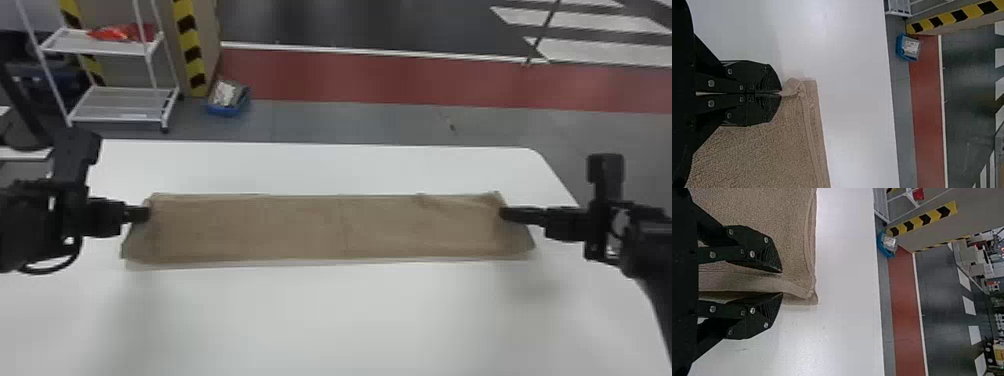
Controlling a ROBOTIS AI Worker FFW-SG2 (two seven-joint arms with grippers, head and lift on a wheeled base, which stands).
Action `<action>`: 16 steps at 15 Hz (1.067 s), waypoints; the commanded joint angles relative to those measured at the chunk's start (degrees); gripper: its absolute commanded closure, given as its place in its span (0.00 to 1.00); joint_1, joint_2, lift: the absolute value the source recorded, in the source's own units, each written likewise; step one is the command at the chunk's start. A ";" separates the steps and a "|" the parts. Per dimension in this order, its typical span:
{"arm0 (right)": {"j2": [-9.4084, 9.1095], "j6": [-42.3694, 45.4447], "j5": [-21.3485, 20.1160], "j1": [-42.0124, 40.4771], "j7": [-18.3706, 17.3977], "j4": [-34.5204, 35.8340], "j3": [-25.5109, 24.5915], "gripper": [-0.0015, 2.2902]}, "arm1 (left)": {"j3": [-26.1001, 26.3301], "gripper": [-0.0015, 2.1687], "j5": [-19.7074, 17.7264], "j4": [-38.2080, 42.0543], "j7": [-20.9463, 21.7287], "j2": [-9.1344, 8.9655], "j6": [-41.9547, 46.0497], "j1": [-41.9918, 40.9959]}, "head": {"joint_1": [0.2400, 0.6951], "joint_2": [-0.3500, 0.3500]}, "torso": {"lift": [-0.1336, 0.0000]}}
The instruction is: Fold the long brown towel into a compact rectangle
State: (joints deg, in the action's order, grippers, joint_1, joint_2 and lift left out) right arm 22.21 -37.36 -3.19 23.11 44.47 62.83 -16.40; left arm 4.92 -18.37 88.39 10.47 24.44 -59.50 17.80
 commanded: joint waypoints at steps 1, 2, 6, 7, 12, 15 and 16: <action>-0.06 -0.92 0.29 -0.61 0.00 1.07 -0.30 0.36 | -1.06 0.77 -0.17 1.09 0.25 0.00 -0.05 -0.75 | 1.00 0.34 | 0.08; -0.15 -1.09 0.37 -0.78 0.00 1.68 -0.56 0.36 | -1.41 0.77 -0.35 1.70 0.43 0.00 -0.23 -0.84 | 1.00 0.34 | 0.08; -0.23 -2.50 0.46 -1.66 0.00 3.44 -1.88 0.36 | -2.99 0.77 -1.23 3.72 0.60 0.08 -1.28 -1.46 | 1.00 0.34 | 0.08; -0.23 -2.50 0.46 -1.66 0.00 3.44 -1.97 0.36 | -2.99 0.77 -1.14 3.81 0.60 0.17 -1.28 -1.63 | 1.00 0.34 | 0.08; -0.50 -2.32 0.73 -1.75 0.00 3.70 -1.97 0.36 | -3.17 0.77 -1.14 3.90 0.51 0.17 -1.28 -1.98 | 1.00 0.34 | 0.08; -0.50 -2.32 1.69 -2.10 -0.18 3.88 -4.08 0.36 | -4.84 0.77 -1.67 4.34 0.69 0.17 -1.11 -2.95 | 1.00 0.34 | 0.08; -0.41 -2.32 1.78 -2.01 -0.18 3.88 -4.08 0.36 | -5.28 0.77 -2.37 4.95 0.69 0.44 -1.28 -3.13 | 1.00 0.34 | 0.08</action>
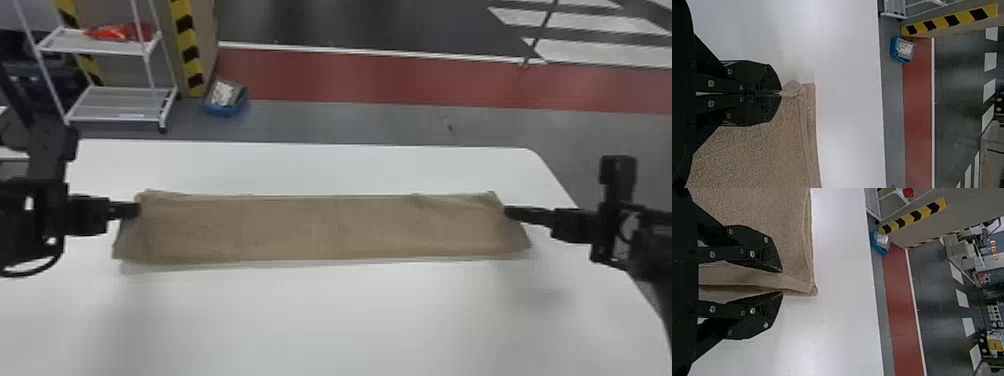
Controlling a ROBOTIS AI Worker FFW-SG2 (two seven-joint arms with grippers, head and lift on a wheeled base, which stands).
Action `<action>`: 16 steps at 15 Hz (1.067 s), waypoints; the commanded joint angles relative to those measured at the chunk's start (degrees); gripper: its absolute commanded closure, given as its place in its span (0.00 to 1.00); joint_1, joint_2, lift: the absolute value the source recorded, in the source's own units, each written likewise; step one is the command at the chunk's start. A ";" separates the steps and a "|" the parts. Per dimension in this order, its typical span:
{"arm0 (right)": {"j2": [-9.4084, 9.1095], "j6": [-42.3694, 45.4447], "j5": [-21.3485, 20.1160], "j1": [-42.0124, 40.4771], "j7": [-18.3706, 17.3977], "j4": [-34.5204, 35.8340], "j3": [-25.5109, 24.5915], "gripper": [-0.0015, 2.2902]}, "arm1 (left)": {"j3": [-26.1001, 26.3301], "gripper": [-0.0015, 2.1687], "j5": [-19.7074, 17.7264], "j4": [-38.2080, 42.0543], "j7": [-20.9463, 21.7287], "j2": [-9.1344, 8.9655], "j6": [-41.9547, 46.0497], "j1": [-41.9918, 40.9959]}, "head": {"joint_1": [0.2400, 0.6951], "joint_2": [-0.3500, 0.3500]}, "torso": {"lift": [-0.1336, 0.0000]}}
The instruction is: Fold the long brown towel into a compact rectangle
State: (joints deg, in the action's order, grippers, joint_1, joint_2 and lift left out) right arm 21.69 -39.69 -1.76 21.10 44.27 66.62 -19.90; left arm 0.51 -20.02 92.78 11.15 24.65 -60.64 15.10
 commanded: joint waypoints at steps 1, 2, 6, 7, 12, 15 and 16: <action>0.11 -0.35 0.17 0.08 0.03 0.18 -0.49 0.36 | -0.95 0.77 -1.51 1.26 0.02 0.40 -0.14 -0.42 | 1.00 0.34 | 0.08; 0.11 -0.70 0.35 -0.09 0.03 1.14 -0.49 0.36 | -0.95 0.76 -1.60 2.05 0.02 0.40 -0.32 -0.60 | 1.00 0.34 | 0.08; -0.15 -1.06 0.61 -0.53 -0.06 2.46 -0.58 0.36 | -1.30 0.69 -1.86 2.67 -0.07 -0.13 -0.14 -0.86 | 1.00 0.33 | 0.08; -0.15 -1.06 0.70 -0.62 -0.06 2.46 -0.67 0.36 | -1.39 0.68 -1.78 2.58 -0.25 -0.04 -0.14 -0.77 | 1.00 0.33 | 0.08; -0.15 -0.70 0.09 -0.27 -0.24 2.46 0.30 0.34 | -0.42 0.33 -0.90 0.65 -0.16 -0.13 1.62 -0.77 | 1.00 0.33 | 0.08; -0.42 -0.70 -1.06 -0.27 -0.59 2.29 1.79 0.18 | -0.07 0.22 -0.55 0.03 -0.07 0.14 2.32 -0.69 | 1.00 0.34 | 0.08; -0.50 -0.35 -1.15 -0.27 -0.59 1.76 2.41 0.18 | 0.02 0.23 -0.46 -0.23 -0.07 0.14 2.50 -0.69 | 1.00 0.34 | 0.08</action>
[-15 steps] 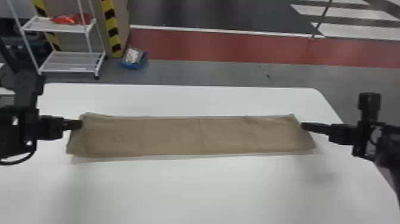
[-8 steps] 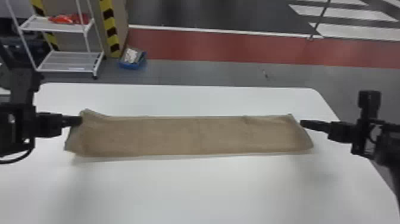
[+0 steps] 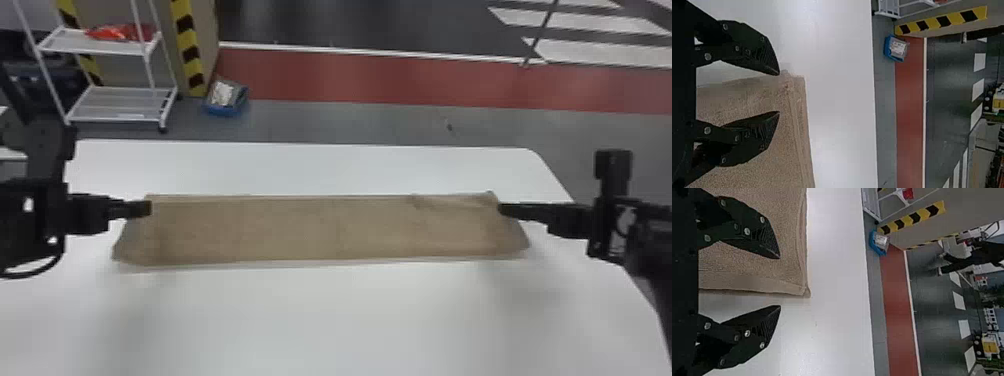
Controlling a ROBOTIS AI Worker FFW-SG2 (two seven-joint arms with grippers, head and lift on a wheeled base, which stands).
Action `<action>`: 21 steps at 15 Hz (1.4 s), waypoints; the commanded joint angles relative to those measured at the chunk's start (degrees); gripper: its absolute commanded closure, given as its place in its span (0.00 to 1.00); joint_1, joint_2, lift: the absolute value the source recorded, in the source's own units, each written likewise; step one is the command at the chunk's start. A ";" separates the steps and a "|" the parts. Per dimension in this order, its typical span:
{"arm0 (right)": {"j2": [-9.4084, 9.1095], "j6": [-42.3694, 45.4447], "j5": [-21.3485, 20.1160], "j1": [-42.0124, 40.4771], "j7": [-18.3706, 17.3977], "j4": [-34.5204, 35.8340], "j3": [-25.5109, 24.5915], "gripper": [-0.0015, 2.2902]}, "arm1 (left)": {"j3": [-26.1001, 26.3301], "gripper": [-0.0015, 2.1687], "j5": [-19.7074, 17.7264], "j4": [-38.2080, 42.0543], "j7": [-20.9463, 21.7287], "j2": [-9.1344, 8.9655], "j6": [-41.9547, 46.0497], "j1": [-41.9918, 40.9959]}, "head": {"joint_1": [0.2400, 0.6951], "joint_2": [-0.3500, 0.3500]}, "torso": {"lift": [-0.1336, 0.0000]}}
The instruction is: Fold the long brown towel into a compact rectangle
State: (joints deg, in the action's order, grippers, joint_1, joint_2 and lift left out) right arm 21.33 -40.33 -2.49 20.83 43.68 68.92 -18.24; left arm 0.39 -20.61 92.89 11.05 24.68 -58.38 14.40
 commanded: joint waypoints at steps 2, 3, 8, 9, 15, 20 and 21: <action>-0.15 0.82 -0.58 0.00 -0.09 -1.42 1.19 0.18 | 0.22 0.23 0.13 -0.69 0.20 0.28 0.76 0.02 | 1.00 0.36 | 0.08; -0.15 0.82 -0.58 0.00 -0.09 -1.59 1.36 0.22 | 0.40 0.24 0.13 -0.69 0.38 0.37 0.76 0.02 | 1.00 0.36 | 0.08; -0.06 0.47 -0.67 0.27 0.18 -1.50 1.63 0.54 | 1.01 0.75 0.13 -0.69 0.03 0.46 0.41 0.02 | 1.00 0.36 | 0.08; -0.06 0.29 -0.67 0.27 0.27 -1.50 1.54 0.57 | 1.01 0.78 0.13 -0.60 0.20 0.46 0.23 -0.07 | 1.00 0.36 | 0.08; 0.03 0.12 -0.58 0.09 0.62 -1.42 0.57 0.57 | 1.19 0.67 -0.05 0.27 0.29 0.37 -0.47 -0.42 | 1.00 0.35 | 0.08; 0.03 0.29 -0.49 0.09 0.62 -1.42 0.48 0.57 | 1.01 0.10 0.65 -0.08 0.82 0.55 -0.29 -0.34 | 1.00 0.34 | 0.08; 0.03 0.29 -0.49 0.09 0.62 -1.42 0.48 0.57 | 1.10 0.10 1.09 -0.08 0.91 0.55 -0.47 -0.34 | 1.00 0.35 | 0.08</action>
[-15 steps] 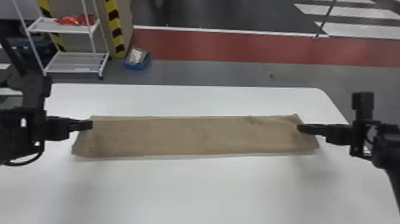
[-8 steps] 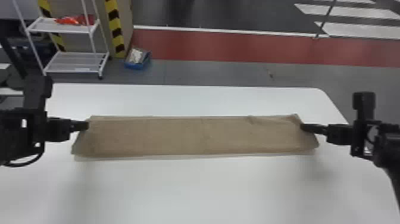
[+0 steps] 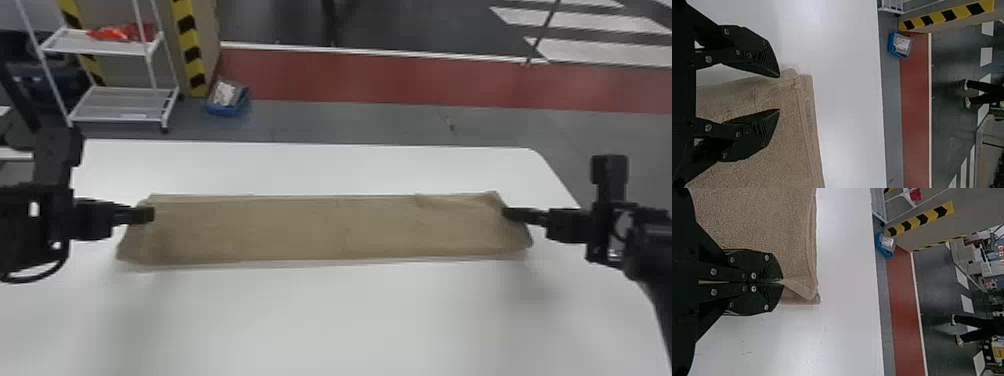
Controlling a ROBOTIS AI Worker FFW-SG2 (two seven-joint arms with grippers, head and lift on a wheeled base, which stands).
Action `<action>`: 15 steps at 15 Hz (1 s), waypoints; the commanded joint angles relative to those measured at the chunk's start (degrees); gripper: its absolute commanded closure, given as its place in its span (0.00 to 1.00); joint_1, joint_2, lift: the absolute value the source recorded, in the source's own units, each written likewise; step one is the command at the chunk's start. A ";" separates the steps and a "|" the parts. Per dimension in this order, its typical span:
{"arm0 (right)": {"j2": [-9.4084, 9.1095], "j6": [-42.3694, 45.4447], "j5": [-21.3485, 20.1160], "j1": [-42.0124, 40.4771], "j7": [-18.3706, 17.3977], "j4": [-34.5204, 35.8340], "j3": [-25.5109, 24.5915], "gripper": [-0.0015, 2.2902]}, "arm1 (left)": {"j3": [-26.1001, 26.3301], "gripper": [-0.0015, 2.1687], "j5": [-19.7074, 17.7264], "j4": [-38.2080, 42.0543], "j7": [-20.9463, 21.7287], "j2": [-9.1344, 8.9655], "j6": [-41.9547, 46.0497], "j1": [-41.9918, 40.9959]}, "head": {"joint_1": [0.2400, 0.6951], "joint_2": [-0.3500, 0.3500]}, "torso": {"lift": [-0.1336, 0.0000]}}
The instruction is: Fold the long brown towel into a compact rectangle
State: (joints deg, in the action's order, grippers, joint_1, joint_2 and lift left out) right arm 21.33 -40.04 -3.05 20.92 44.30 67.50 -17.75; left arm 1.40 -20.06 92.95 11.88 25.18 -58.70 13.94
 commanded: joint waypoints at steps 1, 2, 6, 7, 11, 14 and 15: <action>0.02 0.35 0.15 0.00 0.00 0.00 0.00 0.57 | 0.09 0.10 0.90 -0.40 0.08 0.04 -0.15 0.04 | 1.00 0.35 | 0.08; -0.06 0.35 0.15 0.00 0.00 0.00 0.00 0.57 | 0.18 0.11 0.90 -0.58 0.52 0.04 -0.15 0.04 | 1.00 0.35 | 0.08; -0.06 0.18 0.23 0.09 0.00 0.00 0.09 0.57 | 0.36 0.23 0.55 -0.58 1.66 0.04 -0.51 -0.14 | 1.00 0.35 | 0.08; -0.06 0.18 0.23 0.09 0.00 0.00 0.09 0.57 | 0.36 0.29 0.46 -0.66 1.66 -0.04 -0.68 -0.14 | 1.00 0.35 | 0.08; 0.11 0.18 0.50 0.09 0.00 0.00 -0.18 0.57 | 0.44 0.60 0.28 -0.58 1.48 -0.22 -1.38 0.04 | 1.00 0.34 | 0.08; 0.11 0.35 0.85 0.09 0.00 0.00 -0.26 0.57 | 0.53 0.71 0.19 -0.58 1.40 -0.22 -2.09 0.30 | 1.00 0.34 | 0.08; 0.11 0.35 0.94 0.09 0.00 0.00 -0.35 0.57 | 0.44 0.77 0.11 -0.58 1.40 -0.31 -2.26 0.30 | 1.00 0.34 | 0.08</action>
State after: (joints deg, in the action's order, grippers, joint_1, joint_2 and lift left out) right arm 21.45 -39.78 -2.23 21.01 44.31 67.50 -18.02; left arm 1.86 -19.88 92.35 13.26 24.93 -60.76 14.20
